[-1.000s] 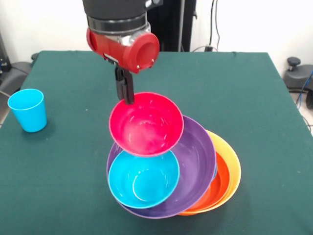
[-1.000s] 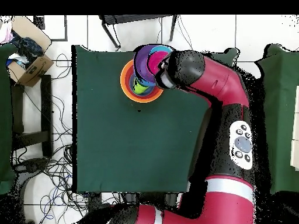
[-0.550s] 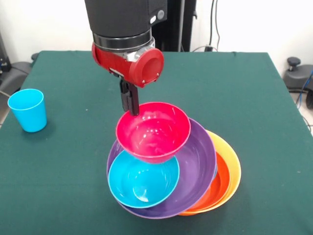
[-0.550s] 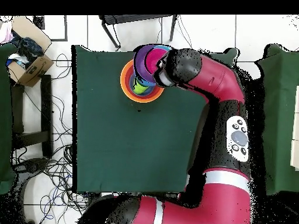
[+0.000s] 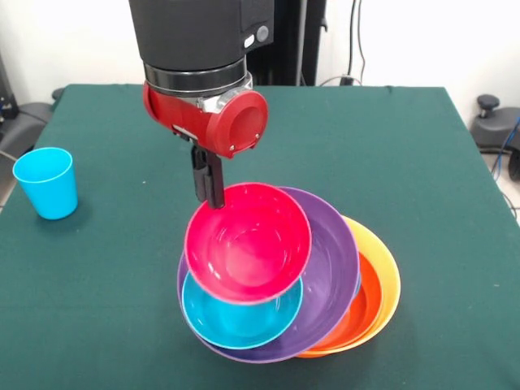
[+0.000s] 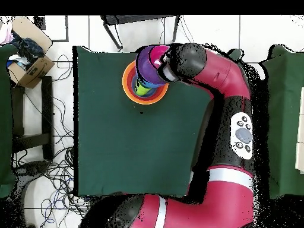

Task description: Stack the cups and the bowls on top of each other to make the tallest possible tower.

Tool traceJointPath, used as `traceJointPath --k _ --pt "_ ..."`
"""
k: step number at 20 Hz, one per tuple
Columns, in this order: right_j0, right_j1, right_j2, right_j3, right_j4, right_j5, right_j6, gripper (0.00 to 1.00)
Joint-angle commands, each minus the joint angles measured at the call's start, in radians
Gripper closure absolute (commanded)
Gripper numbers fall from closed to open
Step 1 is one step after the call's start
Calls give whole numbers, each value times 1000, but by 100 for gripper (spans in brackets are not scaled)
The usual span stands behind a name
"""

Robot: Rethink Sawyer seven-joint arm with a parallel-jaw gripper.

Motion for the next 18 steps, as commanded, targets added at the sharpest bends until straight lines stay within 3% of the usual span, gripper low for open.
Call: traceJointPath --k 1,10,18 --pt "7 34 95 -82 -39 67 -61 100" --pt "2 59 98 -111 -36 58 -68 100" --pt "7 38 100 -60 -28 26 -58 100"
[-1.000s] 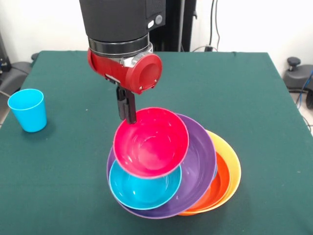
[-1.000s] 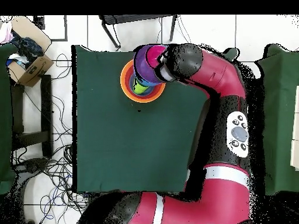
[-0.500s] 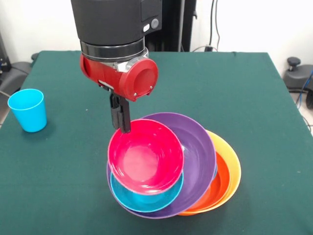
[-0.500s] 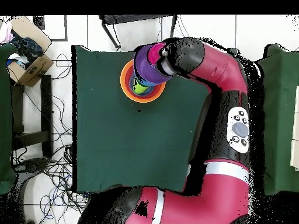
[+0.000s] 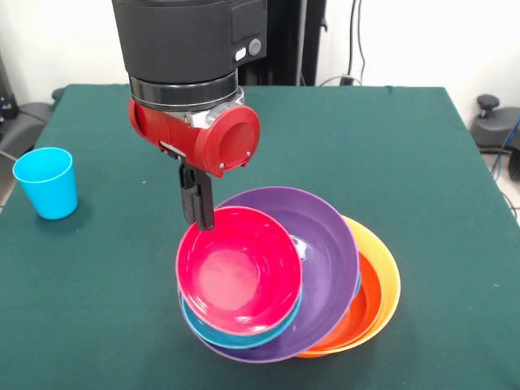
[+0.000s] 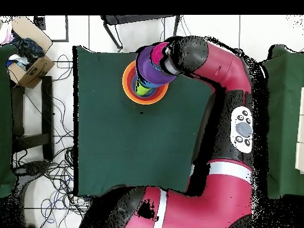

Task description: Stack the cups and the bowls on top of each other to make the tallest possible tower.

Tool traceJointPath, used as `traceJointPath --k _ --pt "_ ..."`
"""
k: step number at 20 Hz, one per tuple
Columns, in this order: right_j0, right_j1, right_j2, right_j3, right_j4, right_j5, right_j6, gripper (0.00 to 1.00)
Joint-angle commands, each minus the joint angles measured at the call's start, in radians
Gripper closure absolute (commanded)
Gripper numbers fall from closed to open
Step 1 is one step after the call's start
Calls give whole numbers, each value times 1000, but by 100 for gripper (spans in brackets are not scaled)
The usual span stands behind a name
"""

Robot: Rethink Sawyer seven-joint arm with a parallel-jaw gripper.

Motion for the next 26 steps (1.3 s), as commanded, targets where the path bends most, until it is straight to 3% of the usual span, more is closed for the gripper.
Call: traceJointPath --k 1,11,12,26 --pt "7 -6 100 28 -26 27 -58 100" --pt "7 -40 115 103 -14 6 -62 100" --pt "5 -40 119 105 -15 1 -68 0" --pt "14 -49 109 110 -7 33 -33 0"
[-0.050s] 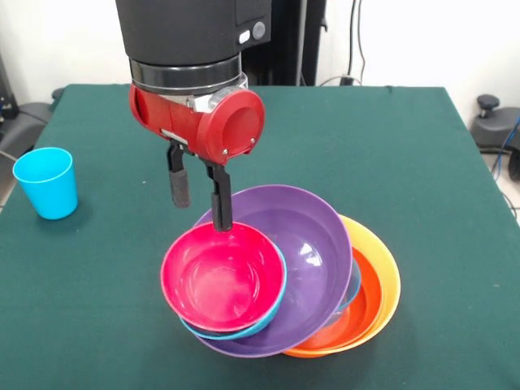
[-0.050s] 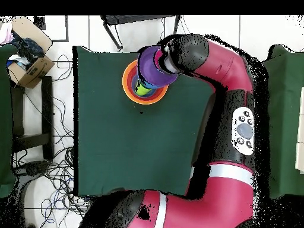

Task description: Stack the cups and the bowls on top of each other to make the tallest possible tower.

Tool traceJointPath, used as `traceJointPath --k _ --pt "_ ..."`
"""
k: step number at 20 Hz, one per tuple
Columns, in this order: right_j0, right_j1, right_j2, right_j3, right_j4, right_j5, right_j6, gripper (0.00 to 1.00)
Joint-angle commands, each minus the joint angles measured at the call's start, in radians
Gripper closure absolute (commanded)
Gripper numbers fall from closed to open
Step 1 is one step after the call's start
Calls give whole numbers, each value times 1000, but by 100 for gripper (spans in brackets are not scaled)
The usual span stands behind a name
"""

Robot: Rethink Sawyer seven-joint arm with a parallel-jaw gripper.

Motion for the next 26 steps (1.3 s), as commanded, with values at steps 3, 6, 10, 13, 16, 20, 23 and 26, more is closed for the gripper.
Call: traceJointPath --k 3,6,10,13,16,20,23,26 --pt "12 -38 101 117 -4 41 -30 0" --pt "13 -58 98 132 -2 57 -28 0" --pt "7 -90 90 122 -6 110 -41 0" --pt "-4 -104 84 108 -14 151 -59 0" --pt "-20 -101 77 61 -25 202 -74 0" --pt "-41 -108 78 92 -32 188 -96 0" --pt "-53 -112 86 111 -32 178 -109 0" --pt "-63 -116 97 129 -31 170 -122 0"
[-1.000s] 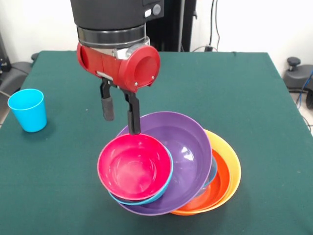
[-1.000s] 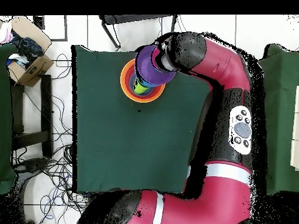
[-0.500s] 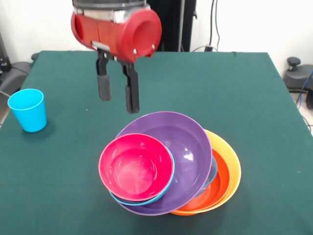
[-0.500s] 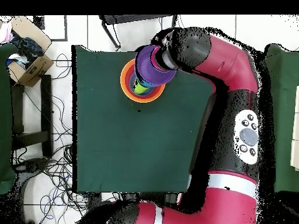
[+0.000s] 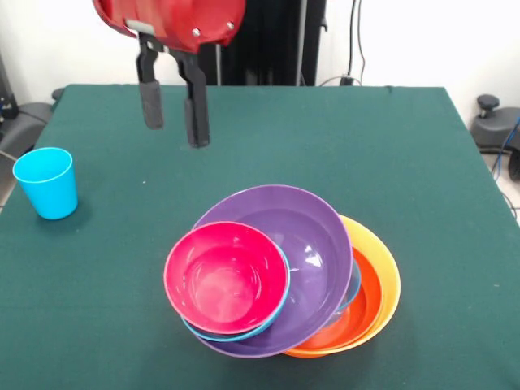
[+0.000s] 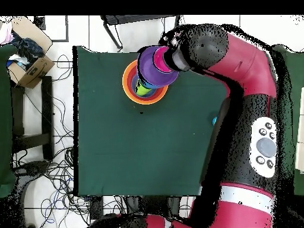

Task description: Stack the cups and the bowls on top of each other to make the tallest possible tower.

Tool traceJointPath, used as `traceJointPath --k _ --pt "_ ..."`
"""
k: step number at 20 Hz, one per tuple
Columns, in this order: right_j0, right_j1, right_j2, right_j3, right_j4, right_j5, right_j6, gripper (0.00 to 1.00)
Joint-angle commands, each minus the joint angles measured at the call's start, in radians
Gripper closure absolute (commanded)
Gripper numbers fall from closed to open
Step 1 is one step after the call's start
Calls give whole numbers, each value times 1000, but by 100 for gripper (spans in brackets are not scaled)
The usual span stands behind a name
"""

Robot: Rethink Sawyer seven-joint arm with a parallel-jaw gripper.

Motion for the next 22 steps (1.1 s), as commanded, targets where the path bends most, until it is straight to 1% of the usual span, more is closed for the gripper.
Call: traceJointPath --k 1,4,12,14,15,17,22 --pt "-38 7 93 111 -35 80 -127 0" --pt "-43 1 96 126 -44 61 -140 0" --pt "-110 -25 139 265 -54 -45 -204 0" --pt "-120 -23 149 275 -61 -56 -209 0" --pt "-134 -22 160 299 -66 -93 -216 0" --pt "-150 -22 176 324 -79 -123 -222 0" --pt "-176 -17 209 342 -96 -142 -232 0"
